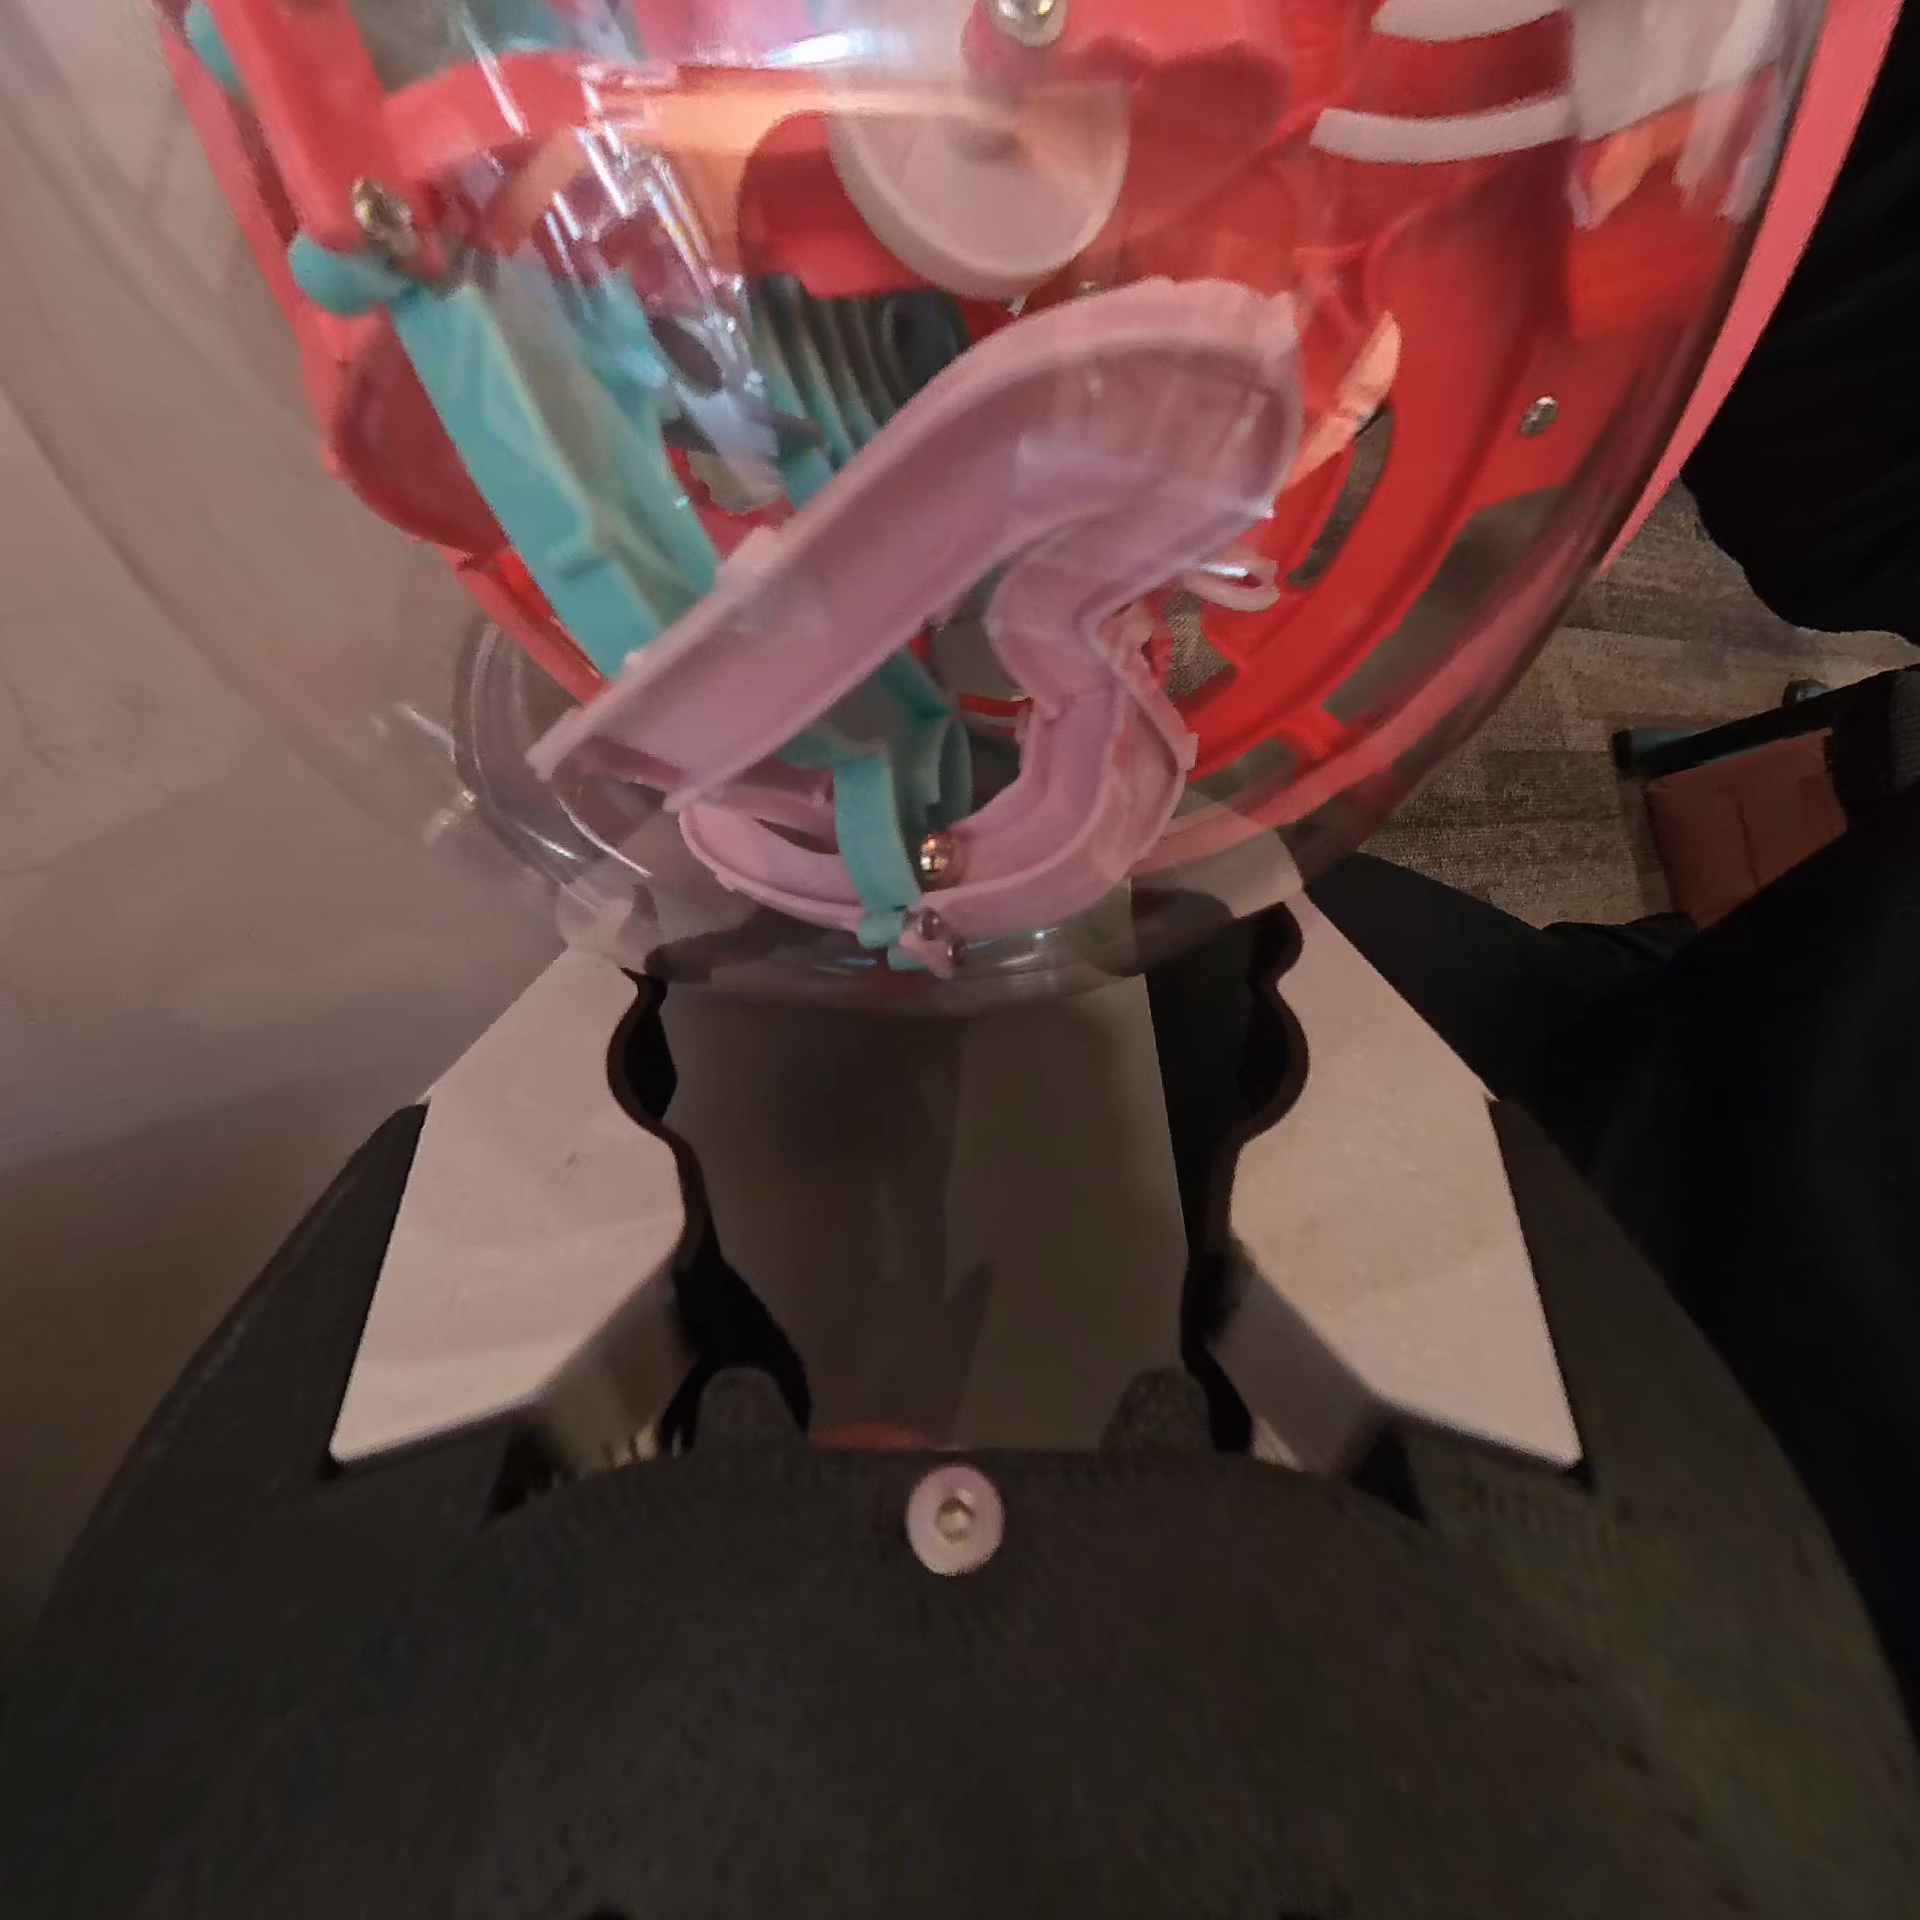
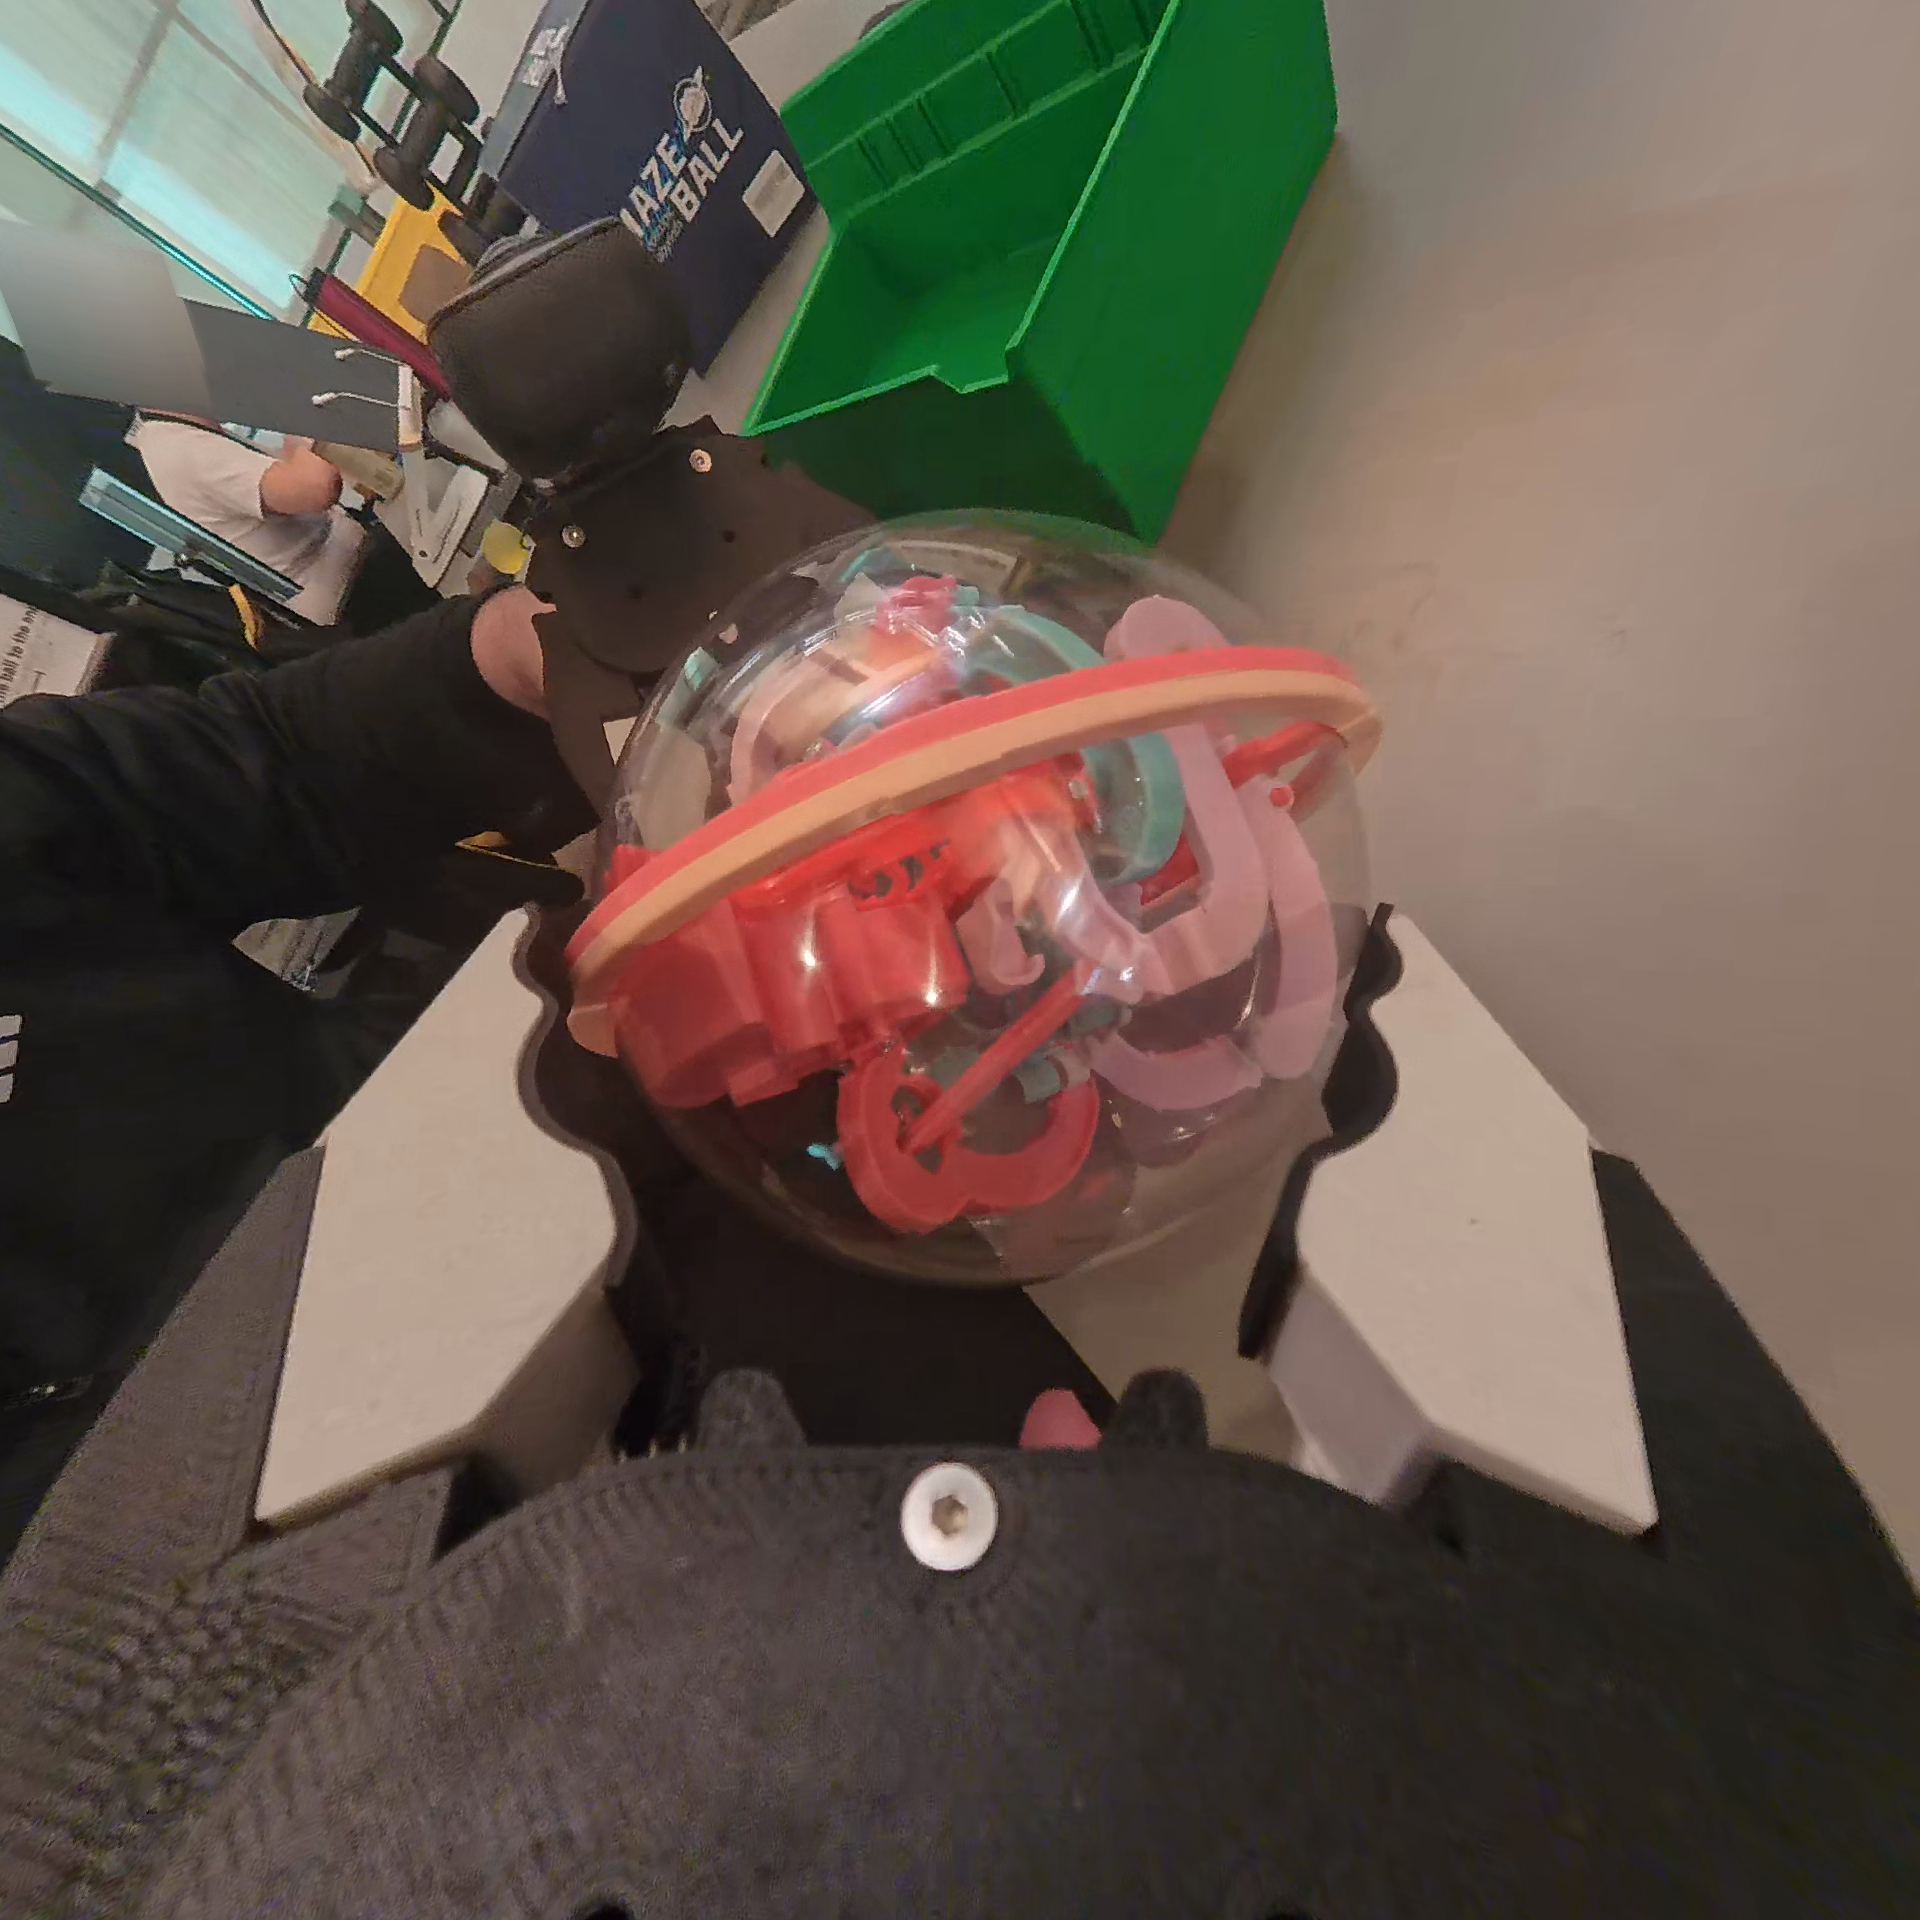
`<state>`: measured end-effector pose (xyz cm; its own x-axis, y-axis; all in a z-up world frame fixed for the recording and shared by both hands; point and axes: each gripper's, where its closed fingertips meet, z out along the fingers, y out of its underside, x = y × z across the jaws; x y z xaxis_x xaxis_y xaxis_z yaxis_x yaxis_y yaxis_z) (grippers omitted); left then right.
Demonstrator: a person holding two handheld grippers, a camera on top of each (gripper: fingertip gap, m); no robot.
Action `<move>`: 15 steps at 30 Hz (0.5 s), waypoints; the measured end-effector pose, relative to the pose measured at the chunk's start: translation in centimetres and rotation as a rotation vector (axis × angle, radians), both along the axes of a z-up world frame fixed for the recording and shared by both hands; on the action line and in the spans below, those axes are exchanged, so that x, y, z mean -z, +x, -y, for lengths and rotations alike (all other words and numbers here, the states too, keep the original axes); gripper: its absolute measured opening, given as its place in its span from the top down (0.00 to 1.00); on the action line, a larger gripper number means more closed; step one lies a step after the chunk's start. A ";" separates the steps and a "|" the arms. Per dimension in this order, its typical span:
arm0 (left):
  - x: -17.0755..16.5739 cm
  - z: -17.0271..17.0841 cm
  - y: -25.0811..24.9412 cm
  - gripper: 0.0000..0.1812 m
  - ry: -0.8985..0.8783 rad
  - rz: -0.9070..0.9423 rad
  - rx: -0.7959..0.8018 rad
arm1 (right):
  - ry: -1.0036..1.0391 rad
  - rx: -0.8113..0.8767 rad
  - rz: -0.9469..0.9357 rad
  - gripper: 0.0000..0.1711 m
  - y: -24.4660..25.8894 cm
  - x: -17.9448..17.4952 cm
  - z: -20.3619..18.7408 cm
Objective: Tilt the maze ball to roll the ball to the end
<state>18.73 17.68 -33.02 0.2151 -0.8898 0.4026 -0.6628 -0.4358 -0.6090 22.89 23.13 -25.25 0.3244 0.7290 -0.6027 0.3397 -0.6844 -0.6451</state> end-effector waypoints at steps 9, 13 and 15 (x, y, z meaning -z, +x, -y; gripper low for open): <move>-0.1 -0.4 -0.2 0.37 0.028 0.027 -0.019 | 0.059 -0.010 0.002 0.16 -0.1 0.1 0.1; -0.3 -1.0 -0.6 0.36 0.076 0.027 -0.040 | 0.084 -0.023 0.018 0.16 -0.2 0.3 0.4; -0.3 -1.1 -0.7 0.36 0.095 0.019 -0.036 | 0.092 -0.025 0.017 0.16 -0.2 0.4 0.5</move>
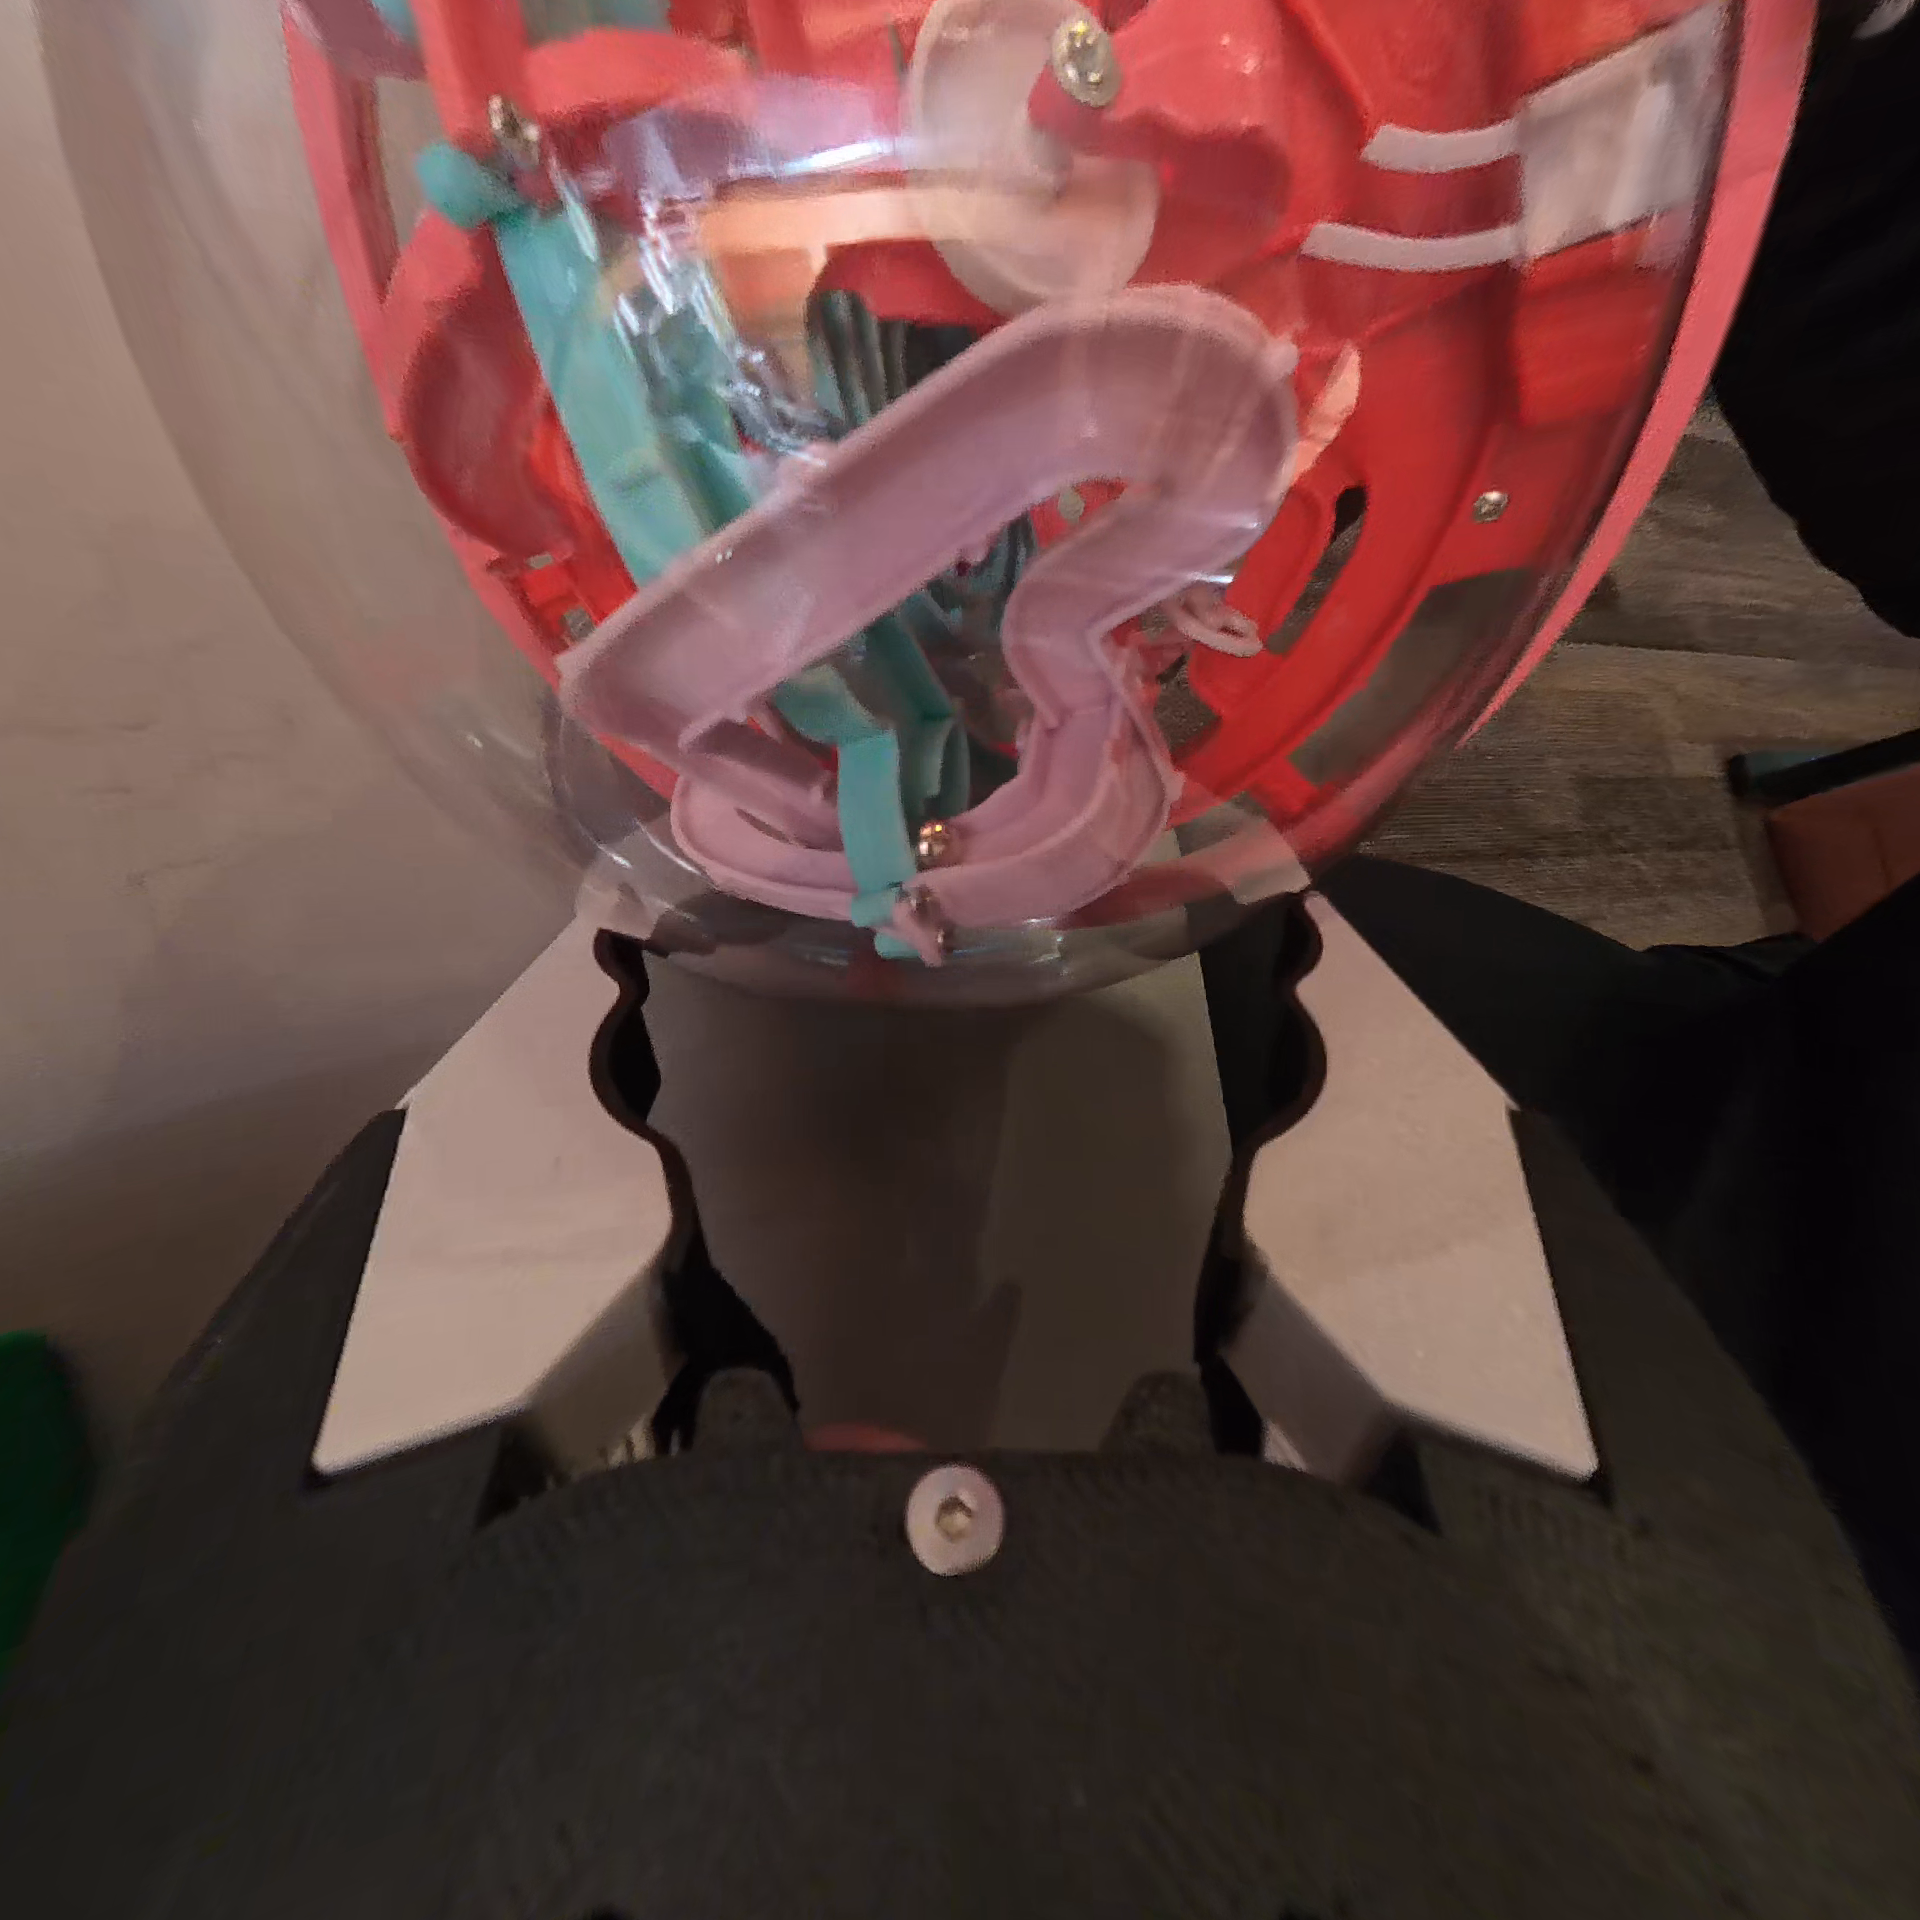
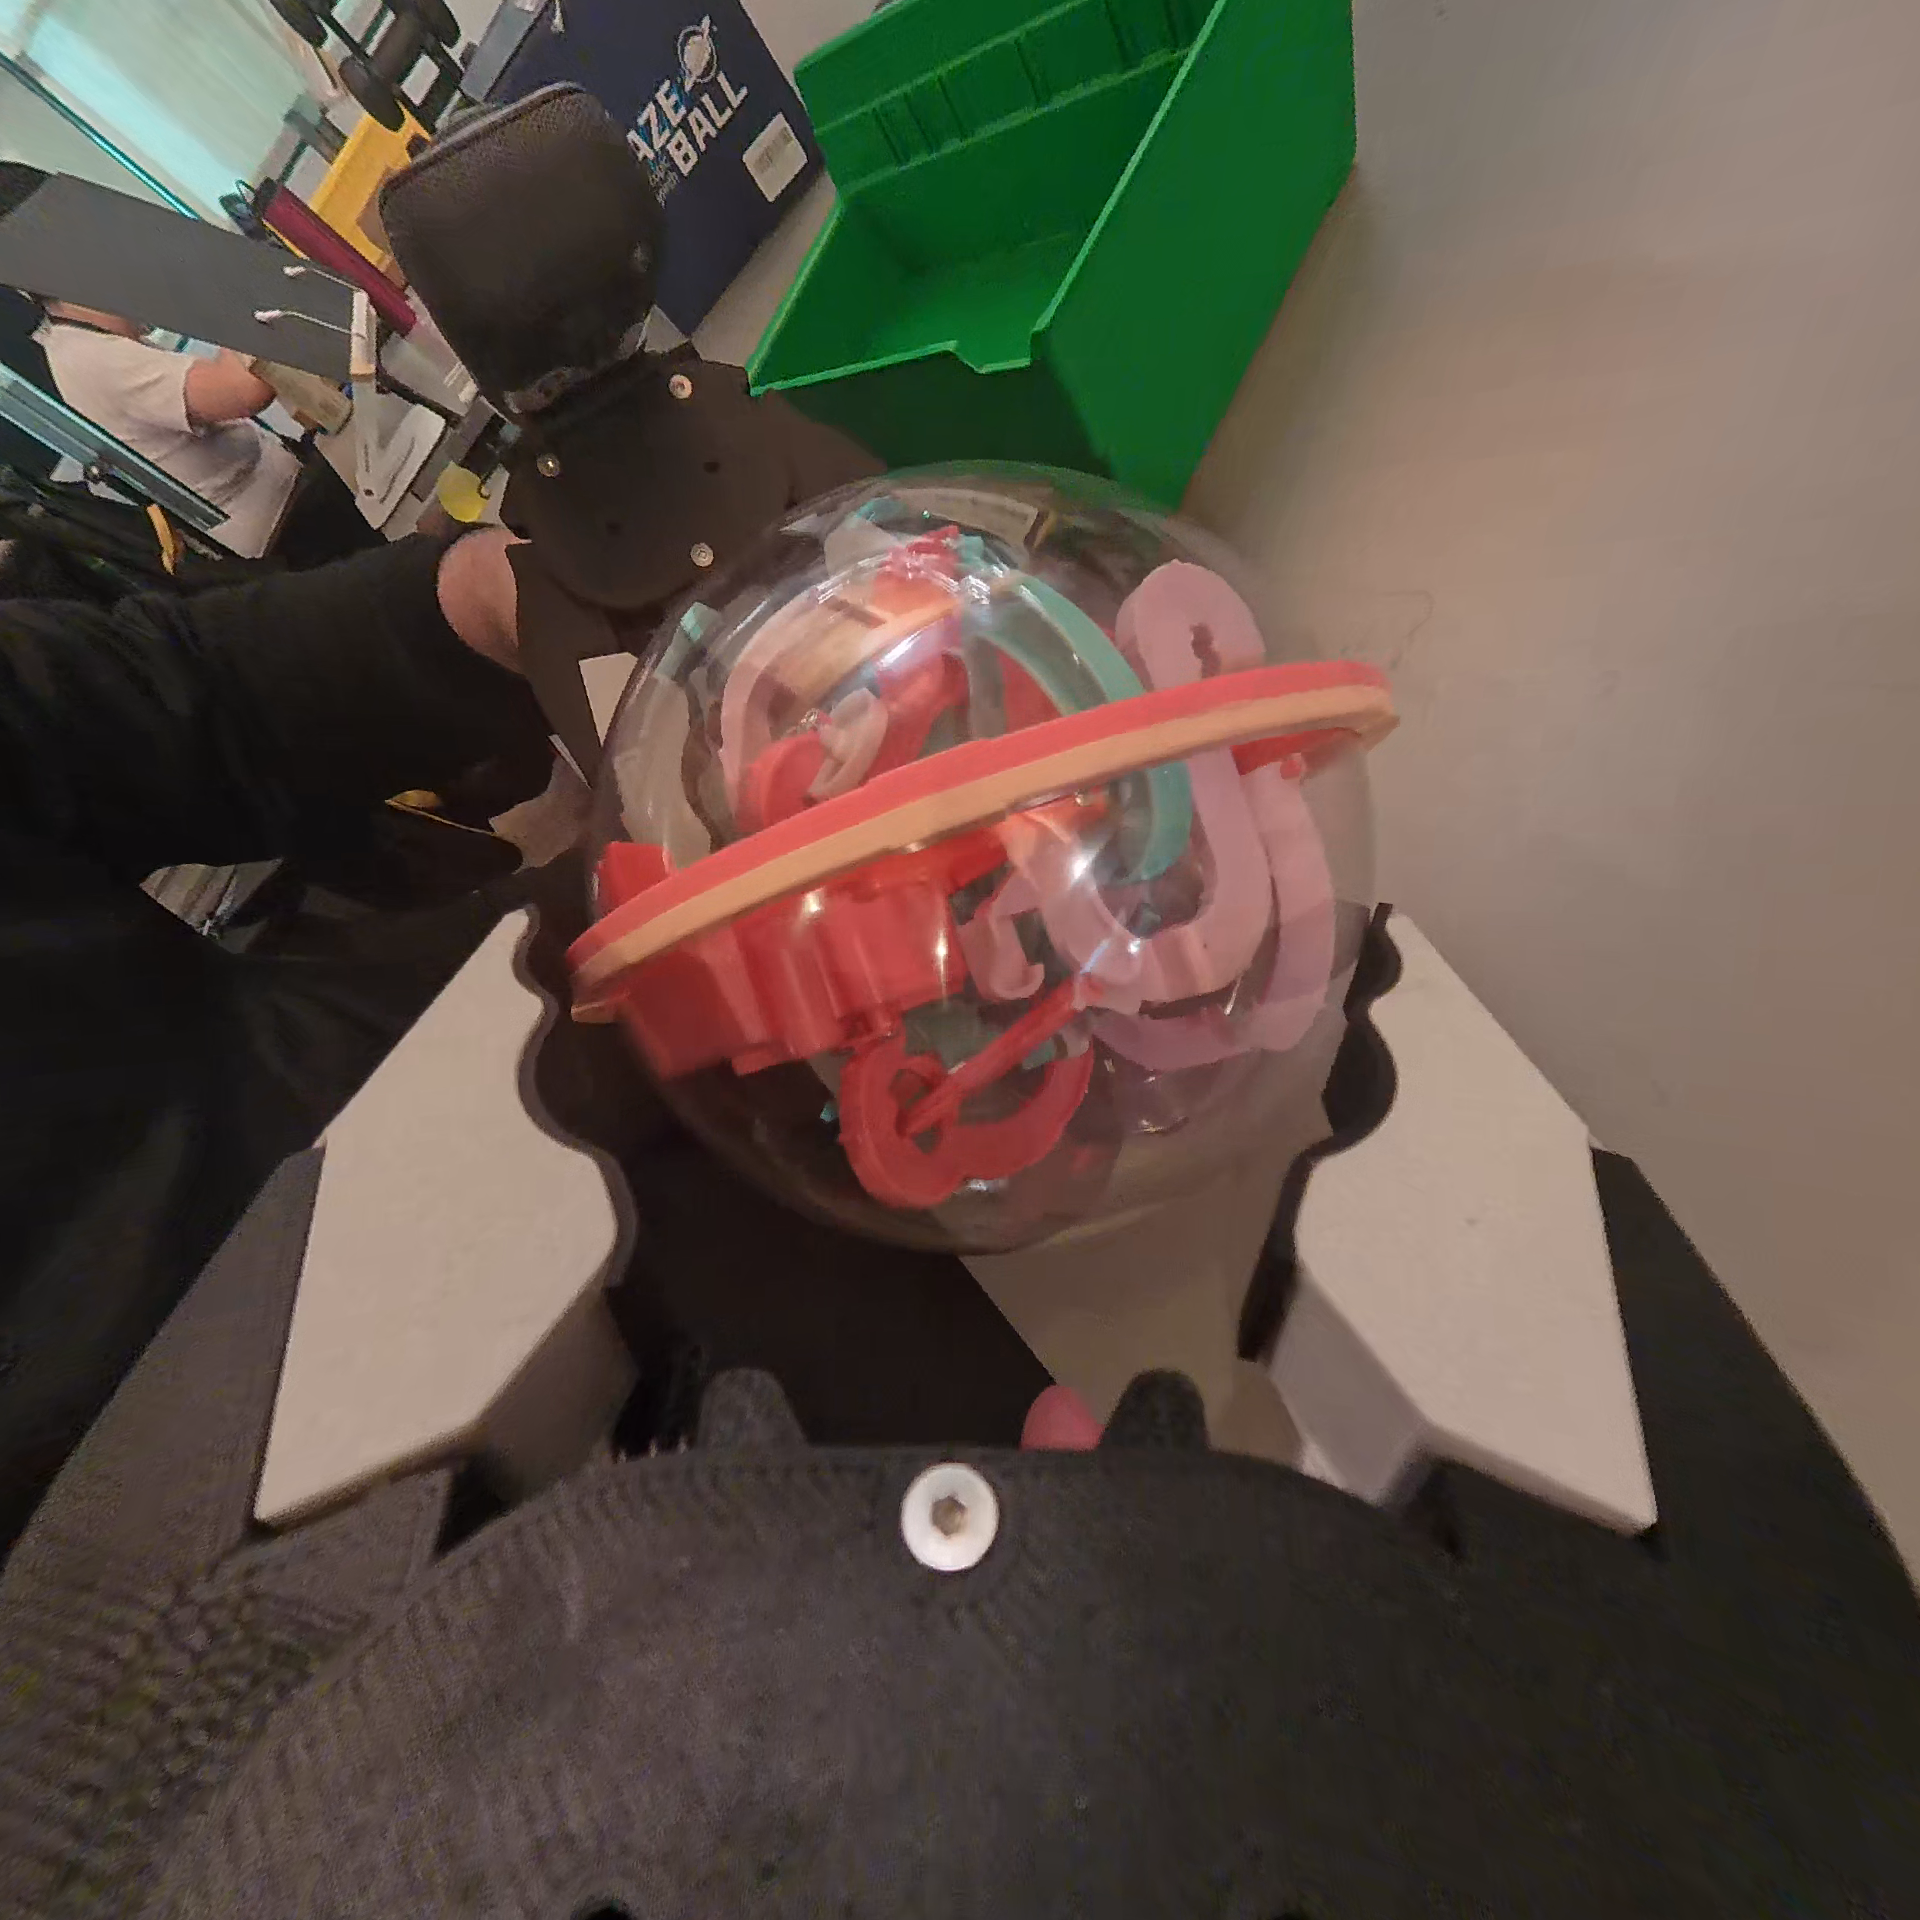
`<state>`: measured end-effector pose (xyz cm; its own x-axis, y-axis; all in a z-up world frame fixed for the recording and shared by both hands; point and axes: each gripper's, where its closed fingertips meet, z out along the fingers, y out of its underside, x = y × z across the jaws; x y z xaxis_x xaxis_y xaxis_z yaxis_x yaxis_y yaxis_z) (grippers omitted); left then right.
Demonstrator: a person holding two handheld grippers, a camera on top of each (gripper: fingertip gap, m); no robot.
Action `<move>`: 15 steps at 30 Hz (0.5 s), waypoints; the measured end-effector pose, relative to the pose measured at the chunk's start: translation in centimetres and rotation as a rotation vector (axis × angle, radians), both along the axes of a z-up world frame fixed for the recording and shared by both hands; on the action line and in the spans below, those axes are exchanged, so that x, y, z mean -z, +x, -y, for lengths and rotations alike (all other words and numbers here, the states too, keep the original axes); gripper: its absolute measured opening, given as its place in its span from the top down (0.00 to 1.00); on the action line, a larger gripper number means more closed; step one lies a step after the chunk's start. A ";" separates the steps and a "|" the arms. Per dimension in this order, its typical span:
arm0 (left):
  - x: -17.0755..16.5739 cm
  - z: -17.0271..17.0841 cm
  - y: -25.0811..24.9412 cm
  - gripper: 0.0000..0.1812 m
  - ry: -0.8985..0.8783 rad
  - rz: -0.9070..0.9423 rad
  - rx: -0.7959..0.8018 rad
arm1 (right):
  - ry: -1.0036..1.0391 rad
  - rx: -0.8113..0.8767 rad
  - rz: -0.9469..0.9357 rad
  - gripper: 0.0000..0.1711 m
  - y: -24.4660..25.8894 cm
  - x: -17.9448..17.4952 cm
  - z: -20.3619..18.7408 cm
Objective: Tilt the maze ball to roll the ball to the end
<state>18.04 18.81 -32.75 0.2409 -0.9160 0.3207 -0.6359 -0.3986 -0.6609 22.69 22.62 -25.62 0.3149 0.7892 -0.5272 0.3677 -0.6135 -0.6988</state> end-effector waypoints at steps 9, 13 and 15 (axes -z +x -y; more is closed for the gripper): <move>-0.1 -0.1 -0.2 0.39 0.003 0.012 -0.002 | 0.055 -0.012 0.011 0.16 0.0 0.0 0.5; 0.0 -0.1 -0.4 0.37 0.018 0.008 -0.008 | 0.074 -0.011 0.016 0.16 0.1 0.1 0.7; 0.3 -0.3 -0.8 0.34 0.042 -0.023 -0.013 | 0.075 -0.012 0.015 0.16 0.1 0.1 0.8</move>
